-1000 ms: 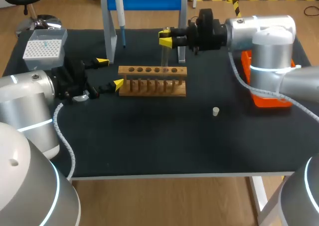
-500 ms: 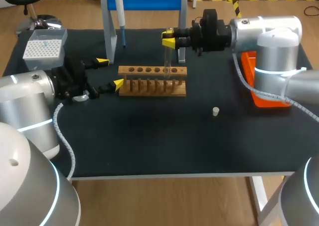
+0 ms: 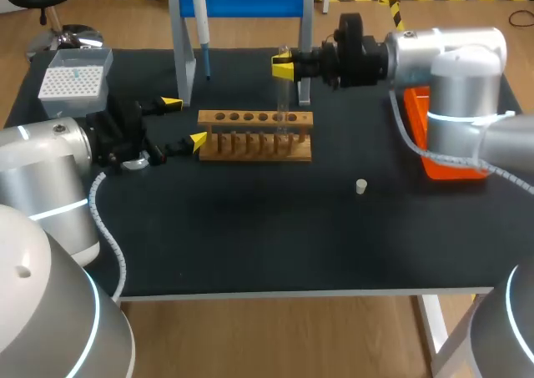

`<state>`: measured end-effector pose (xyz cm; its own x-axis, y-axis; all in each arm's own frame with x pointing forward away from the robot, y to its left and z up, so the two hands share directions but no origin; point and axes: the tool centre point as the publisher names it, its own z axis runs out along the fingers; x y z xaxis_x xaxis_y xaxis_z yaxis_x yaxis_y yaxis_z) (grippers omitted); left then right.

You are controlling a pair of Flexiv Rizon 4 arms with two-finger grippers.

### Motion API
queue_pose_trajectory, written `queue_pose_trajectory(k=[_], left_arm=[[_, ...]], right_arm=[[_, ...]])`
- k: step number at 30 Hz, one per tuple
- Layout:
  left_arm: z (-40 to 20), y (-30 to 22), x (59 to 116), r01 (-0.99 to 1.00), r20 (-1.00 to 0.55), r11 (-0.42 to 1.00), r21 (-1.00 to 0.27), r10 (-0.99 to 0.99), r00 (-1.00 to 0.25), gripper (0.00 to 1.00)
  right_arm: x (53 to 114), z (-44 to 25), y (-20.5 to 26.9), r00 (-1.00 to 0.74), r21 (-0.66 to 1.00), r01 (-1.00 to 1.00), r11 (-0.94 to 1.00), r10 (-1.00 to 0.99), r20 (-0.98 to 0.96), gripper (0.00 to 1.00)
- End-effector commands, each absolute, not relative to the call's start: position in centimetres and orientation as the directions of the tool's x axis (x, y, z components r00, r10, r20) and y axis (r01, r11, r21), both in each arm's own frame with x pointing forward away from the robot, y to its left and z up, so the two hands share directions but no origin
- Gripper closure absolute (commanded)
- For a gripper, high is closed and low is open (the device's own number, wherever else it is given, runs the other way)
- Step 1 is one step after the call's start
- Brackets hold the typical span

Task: Invert the test tube, pick up the pipette, mount the tip to pipette, aspirate from beaker and dispense into the tube, eject the tip, return the pipette, and cap with the stopper.

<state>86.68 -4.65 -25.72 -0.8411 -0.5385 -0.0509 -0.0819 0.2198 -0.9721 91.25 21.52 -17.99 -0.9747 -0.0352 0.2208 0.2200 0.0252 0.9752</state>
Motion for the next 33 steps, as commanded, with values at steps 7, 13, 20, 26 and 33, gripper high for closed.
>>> queue_pose_trajectory(k=[7, 13, 20, 26, 33], left_arm=[[-25.8, -4.8, 86.7, -0.082, -0.053, 0.221, -0.972, -0.542, -0.839, 0.00], [-25.8, -4.8, 86.7, -0.082, -0.053, 0.221, -0.972, -0.542, -0.839, 0.00], [-25.8, -4.8, 86.7, -0.082, -0.053, 0.221, -0.972, -0.542, -0.839, 0.00], [-25.8, -4.8, 86.7, -0.082, -0.053, 0.221, -0.972, -0.542, -0.839, 0.00], [-25.8, -4.8, 86.7, -0.082, -0.053, 0.221, -0.972, -0.542, -0.839, 0.00]], right_arm=[[91.0, -17.5, 21.0, -0.716, 0.716, 0.695, 0.068, -0.034, 0.698, 1.00], [91.5, -17.4, 20.4, -0.523, 0.523, 0.852, -0.005, -0.041, 0.852, 1.00], [91.5, -18.2, 19.8, -0.356, 0.357, 0.934, 0.008, -0.060, 0.932, 1.00], [91.1, -19.0, 19.4, -0.219, 0.222, 0.973, 0.070, -0.043, 0.975, 1.00], [90.5, -19.9, 19.0, -0.114, 0.114, 0.987, 0.113, -0.006, 0.993, 1.00]])
